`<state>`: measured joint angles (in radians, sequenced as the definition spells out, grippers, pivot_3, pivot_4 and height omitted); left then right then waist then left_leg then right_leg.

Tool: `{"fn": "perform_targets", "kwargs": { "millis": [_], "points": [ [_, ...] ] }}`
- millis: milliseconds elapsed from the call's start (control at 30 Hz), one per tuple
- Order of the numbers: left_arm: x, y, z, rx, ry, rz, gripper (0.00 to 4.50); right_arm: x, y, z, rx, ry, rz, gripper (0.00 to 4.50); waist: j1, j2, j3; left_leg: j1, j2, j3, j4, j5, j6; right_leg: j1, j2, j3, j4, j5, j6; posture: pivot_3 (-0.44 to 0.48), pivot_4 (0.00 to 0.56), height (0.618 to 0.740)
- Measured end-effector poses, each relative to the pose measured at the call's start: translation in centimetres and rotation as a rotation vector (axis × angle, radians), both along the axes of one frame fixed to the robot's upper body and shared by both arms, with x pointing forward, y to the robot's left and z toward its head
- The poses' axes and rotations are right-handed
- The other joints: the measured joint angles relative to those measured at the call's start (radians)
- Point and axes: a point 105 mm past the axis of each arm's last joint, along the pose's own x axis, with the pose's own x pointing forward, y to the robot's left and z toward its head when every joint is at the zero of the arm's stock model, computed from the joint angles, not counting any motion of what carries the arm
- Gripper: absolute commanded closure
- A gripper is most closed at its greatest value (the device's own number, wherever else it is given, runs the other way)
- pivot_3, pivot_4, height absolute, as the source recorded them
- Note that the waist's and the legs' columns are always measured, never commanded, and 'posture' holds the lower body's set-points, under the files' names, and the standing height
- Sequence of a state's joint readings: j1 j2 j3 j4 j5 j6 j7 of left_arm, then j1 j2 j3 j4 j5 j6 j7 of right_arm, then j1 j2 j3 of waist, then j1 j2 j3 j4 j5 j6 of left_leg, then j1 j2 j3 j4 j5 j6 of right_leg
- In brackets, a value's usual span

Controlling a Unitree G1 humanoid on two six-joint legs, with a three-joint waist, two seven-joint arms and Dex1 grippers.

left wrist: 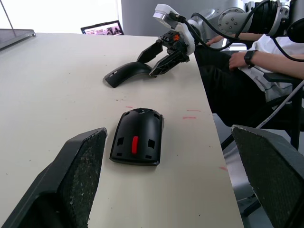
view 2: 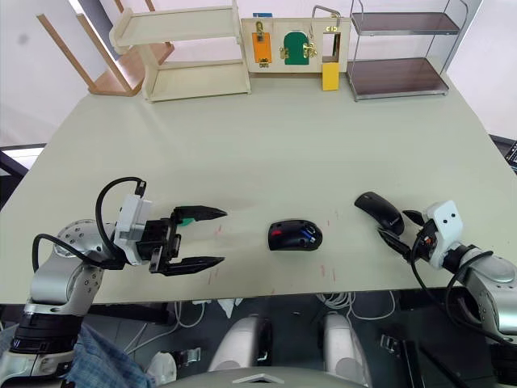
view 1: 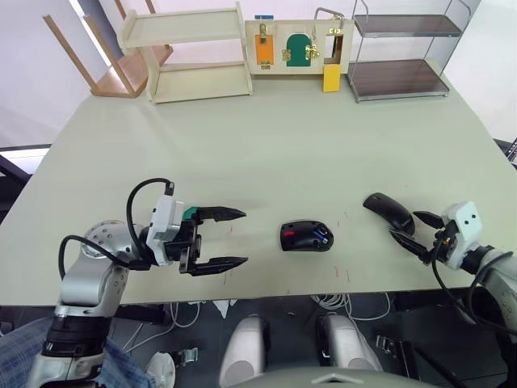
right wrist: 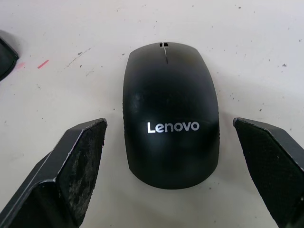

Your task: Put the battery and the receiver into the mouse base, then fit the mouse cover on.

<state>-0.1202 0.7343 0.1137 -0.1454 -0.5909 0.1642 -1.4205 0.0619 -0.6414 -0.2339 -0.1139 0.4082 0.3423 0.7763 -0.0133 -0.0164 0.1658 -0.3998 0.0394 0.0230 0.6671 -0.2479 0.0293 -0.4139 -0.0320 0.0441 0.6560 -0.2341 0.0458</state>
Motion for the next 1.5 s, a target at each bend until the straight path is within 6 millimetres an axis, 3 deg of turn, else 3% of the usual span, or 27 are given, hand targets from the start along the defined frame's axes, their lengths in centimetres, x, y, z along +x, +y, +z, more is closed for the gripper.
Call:
{"fn": "perform_targets", "kwargs": {
  "millis": [33,100,467,700,967,1133,1300,1500],
  "points": [
    [0.0,0.0,0.0,0.0,0.0,0.001,0.0,0.0,0.0,0.0,-0.002,-0.001,0.0,1.85,0.0,0.0,0.0,0.0,0.0,0.0,0.0,0.0,0.0,0.0,0.0,0.0,0.0,0.0,0.0,0.0,0.15,0.74],
    [0.0,0.0,0.0,0.0,-0.001,0.001,0.0,0.0,0.0,0.0,-0.004,-0.003,0.0,2.14,0.0,0.0,0.0,0.0,0.0,0.0,0.0,0.0,0.0,0.0,0.0,0.0,0.0,0.0,0.0,0.0,0.15,0.74],
    [0.1,0.2,-0.1,-0.001,-0.011,0.002,0.0,-0.2,0.0,0.0,-0.019,-0.009,0.007,2.17,0.0,0.0,0.002,0.0,0.0,0.0,0.0,0.0,0.0,0.0,0.0,0.0,0.0,0.0,0.0,0.0,0.15,0.74],
    [0.1,0.6,-0.4,0.002,-0.004,0.004,0.0,-0.8,1.3,1.8,-0.079,-0.029,0.135,2.17,-0.001,-0.001,0.004,0.0,0.0,0.0,0.0,0.0,0.0,0.0,0.0,0.0,0.0,0.0,0.0,0.0,0.15,0.74],
    [0.1,0.8,-0.6,0.017,0.0,0.0,0.0,-0.6,6.3,5.4,-0.122,-0.045,0.396,2.17,0.0,-0.003,0.007,-0.001,0.001,-0.002,-0.001,0.0,0.0,-0.002,-0.001,-0.001,-0.001,0.0,0.0,0.0,0.15,0.74],
    [0.3,1.0,-0.8,0.022,0.007,0.007,0.0,-1.2,9.7,6.3,-0.146,-0.006,0.565,2.17,0.001,-0.004,0.008,-0.004,0.001,-0.003,-0.001,0.0,0.0,-0.004,-0.002,-0.001,-0.002,0.0,0.0,0.0,0.15,0.74],
    [0.3,1.2,-0.9,0.029,0.002,0.011,0.0,-1.5,12.1,6.7,-0.197,0.04,0.679,2.17,0.003,-0.004,0.008,-0.017,0.0,-0.002,0.001,0.0,0.0,-0.014,-0.002,-0.004,-0.002,0.003,-0.003,0.0,0.15,0.74],
    [0.4,1.3,-0.8,0.044,-0.004,0.01,0.0,-1.3,14.5,7.5,-0.261,0.025,0.78,2.17,-0.001,-0.004,0.008,-0.017,0.0,-0.002,0.001,0.0,0.0,-0.017,-0.001,-0.003,0.0,0.003,-0.003,0.0,0.15,0.74]
  ]
}}
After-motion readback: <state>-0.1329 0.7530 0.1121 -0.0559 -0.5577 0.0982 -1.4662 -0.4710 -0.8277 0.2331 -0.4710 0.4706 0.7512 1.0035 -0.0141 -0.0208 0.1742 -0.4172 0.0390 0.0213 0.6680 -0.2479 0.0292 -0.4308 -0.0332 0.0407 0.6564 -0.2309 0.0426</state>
